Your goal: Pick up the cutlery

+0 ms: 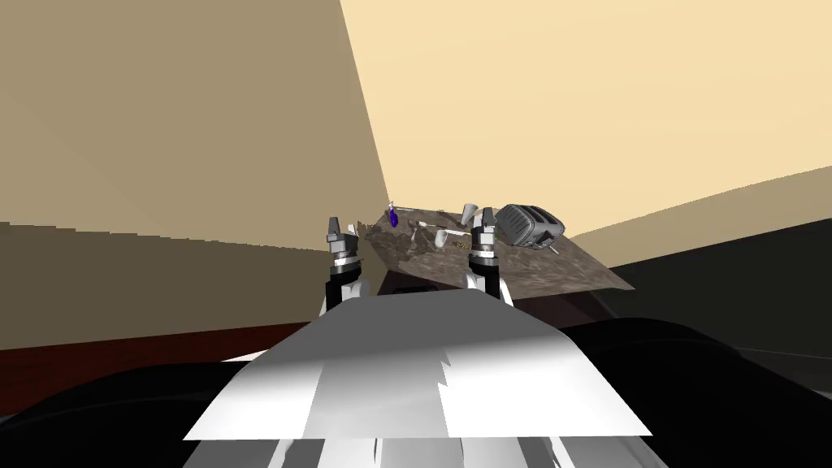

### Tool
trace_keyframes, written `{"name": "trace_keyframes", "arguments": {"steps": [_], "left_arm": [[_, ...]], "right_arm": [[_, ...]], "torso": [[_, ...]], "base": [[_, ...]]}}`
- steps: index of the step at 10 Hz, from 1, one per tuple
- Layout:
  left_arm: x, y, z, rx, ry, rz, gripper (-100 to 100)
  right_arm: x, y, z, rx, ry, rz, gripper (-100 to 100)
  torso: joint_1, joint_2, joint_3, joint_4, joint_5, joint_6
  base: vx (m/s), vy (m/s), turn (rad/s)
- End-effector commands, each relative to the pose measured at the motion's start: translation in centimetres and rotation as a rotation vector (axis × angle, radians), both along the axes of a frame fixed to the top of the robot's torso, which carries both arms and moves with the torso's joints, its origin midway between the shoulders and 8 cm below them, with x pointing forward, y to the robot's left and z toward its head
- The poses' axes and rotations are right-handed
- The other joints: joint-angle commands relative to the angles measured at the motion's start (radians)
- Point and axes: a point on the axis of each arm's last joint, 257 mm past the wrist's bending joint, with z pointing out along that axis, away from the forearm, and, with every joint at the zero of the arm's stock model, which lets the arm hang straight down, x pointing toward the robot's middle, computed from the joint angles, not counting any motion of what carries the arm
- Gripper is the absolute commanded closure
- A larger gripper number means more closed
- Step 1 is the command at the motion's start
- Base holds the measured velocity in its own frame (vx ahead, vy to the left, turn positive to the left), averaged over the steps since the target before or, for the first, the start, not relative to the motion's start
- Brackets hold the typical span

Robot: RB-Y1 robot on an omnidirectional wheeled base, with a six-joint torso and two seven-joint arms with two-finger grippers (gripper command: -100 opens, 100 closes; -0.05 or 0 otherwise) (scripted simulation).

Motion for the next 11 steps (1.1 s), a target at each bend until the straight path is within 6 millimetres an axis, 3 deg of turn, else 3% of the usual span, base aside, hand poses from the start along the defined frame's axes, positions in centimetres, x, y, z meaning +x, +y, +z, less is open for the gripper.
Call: {"name": "trace_keyframes", "arguments": {"steps": [1,3,11], "left_arm": [[-0.2,0.1,-0.8,0.037,0.028,0.002,-100],[-0.6,0.5,-2.6,0.106,0.089,0.012,-100],[-4.4,2.6,-11.2,0.446,0.388,0.047,-100]], "right_arm": [[0.0,0.0,0.0,0.0,0.0,0.0,0],[0.0,0.0,0.0,0.0,0.0,0.0,0],[0.0,0.0,0.0,0.0,0.0,0.0,0]], "torso": [[0.0,0.0,0.0,0.0,0.0,0.0],[-0.002,0.002,0.001,0.0,0.0,0.0],[-0.002,0.003,0.002,0.001,-0.001,0.0]], "base": [[-0.008,-0.018,-0.177],[-0.029,-0.039,-0.187],[-0.037,-0.048,-0.346]]}}
